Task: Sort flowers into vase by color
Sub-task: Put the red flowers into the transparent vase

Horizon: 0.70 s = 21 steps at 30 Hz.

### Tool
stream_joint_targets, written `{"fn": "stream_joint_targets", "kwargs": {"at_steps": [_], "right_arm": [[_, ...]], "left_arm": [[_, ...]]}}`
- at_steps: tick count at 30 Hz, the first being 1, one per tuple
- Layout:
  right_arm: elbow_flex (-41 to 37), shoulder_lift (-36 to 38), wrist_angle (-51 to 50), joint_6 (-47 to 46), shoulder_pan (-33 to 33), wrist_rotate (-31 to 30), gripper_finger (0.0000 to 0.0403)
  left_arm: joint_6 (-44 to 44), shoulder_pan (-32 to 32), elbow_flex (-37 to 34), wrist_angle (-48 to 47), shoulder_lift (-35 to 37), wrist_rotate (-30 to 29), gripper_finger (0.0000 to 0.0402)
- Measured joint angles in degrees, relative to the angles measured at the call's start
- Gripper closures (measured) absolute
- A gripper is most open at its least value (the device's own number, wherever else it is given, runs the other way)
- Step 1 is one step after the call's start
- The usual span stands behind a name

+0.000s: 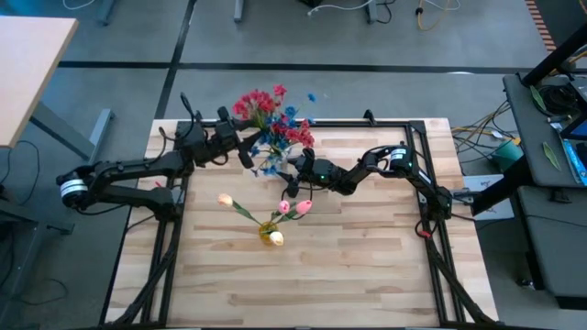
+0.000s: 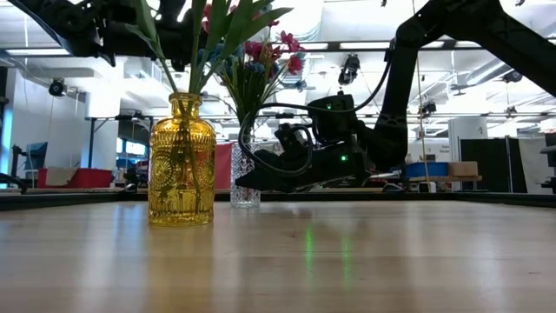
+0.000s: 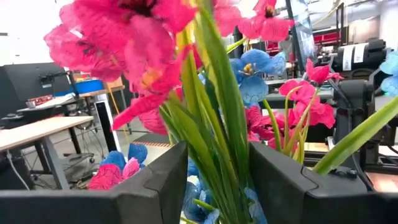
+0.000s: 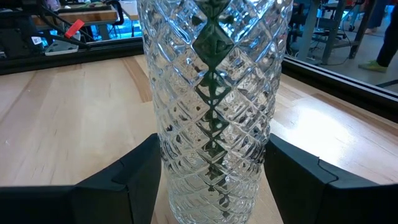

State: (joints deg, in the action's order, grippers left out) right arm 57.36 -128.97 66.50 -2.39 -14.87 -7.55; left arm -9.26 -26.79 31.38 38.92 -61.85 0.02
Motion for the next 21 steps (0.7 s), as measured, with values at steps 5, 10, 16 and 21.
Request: {"fn": "stream_joint_targets", "kwargs": {"at_steps": [5,10,16,21], "right_arm": [[0.00,0.00,-0.02,0.01,0.00,0.00,0.0167],[0.00,0.00,-0.02,0.00,0.00,0.00,0.0166],[-0.02,0.00,-0.01,0.00,0.00,0.00,0.0167],[-0.02,0.00,-0.02,0.00,0.00,0.00,0.0168]], "left_arm": [[-0.70,0.00,0.00,-0.01,0.01,0.08,0.0293],[-0.79,0.00,0.00,0.00,0.01,1.20,0.0383],[-0.73,0.00,0.00,-0.08,0.00,2.11,0.0384],[0.31,0.00,0.04,-0.13,-0.86,2.11,0.0397]]}}
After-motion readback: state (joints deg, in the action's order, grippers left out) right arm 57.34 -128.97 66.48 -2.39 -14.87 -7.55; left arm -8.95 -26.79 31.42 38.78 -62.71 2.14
